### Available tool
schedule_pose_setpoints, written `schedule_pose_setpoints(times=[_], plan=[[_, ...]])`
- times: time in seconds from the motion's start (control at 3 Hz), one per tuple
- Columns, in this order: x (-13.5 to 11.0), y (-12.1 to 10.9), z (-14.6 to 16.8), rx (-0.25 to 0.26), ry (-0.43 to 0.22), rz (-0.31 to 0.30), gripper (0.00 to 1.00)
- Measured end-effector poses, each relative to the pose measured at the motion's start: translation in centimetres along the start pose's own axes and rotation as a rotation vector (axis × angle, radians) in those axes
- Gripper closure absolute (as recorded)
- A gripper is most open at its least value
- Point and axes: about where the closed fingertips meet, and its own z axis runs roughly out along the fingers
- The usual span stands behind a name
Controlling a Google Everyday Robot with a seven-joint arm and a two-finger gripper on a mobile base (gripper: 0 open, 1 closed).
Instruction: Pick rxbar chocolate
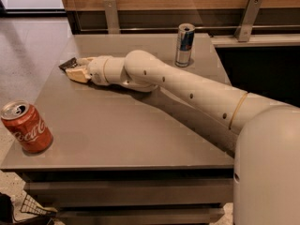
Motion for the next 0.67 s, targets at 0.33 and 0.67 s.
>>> schedule_pose_setpoints(times=[0.33,0.67], plan=[[-1.4,-0.7,0.5,-0.038,-0.010,-0.036,1.00],[-3.6,-1.4,-1.7,-0.051,-0.001,-0.092,1.00]])
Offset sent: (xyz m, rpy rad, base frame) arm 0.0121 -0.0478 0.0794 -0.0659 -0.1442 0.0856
